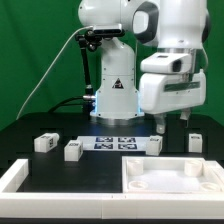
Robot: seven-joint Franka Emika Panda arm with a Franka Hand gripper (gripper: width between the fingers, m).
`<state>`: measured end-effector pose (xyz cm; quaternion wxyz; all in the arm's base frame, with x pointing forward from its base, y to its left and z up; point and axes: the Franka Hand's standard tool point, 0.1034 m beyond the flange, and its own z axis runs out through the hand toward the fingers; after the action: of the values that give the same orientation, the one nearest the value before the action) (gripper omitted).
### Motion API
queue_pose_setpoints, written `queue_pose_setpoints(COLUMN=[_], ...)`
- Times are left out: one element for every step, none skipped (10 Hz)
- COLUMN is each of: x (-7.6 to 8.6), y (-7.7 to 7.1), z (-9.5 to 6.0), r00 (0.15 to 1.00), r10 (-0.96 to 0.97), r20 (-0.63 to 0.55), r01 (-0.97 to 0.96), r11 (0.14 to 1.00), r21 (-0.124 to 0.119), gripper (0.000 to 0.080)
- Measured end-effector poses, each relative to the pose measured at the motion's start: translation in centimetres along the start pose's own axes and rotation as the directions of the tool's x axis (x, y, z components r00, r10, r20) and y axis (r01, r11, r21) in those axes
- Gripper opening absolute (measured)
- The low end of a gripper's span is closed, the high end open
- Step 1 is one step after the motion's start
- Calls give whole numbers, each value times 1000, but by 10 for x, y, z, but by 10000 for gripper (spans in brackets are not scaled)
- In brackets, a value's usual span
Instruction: Assemble one leg
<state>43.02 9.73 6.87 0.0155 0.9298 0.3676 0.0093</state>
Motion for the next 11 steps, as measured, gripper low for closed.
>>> queue_pose_setpoints(x=[2,5,7,9,10,10,11,11,11,7,7], y=[-18,-31,-39,-46,-51,-56,-56,-57,-57,-61,-72], z=[2,4,6,8,10,10,10,10,11,13,15], r00=[980,945,907,845,774,711,668,589,579,587,600], r10=[196,326,421,535,633,703,744,808,815,809,800], r20=[-37,-33,-24,-12,-3,5,10,20,18,16,33], r01=[-196,-326,-420,-534,-632,-702,-742,-806,-813,-807,-799], r11=[981,945,907,844,773,709,665,586,576,584,596], r21=[4,20,36,50,62,72,77,81,84,86,83], gripper=[649,649,649,649,649,649,649,649,649,649,649])
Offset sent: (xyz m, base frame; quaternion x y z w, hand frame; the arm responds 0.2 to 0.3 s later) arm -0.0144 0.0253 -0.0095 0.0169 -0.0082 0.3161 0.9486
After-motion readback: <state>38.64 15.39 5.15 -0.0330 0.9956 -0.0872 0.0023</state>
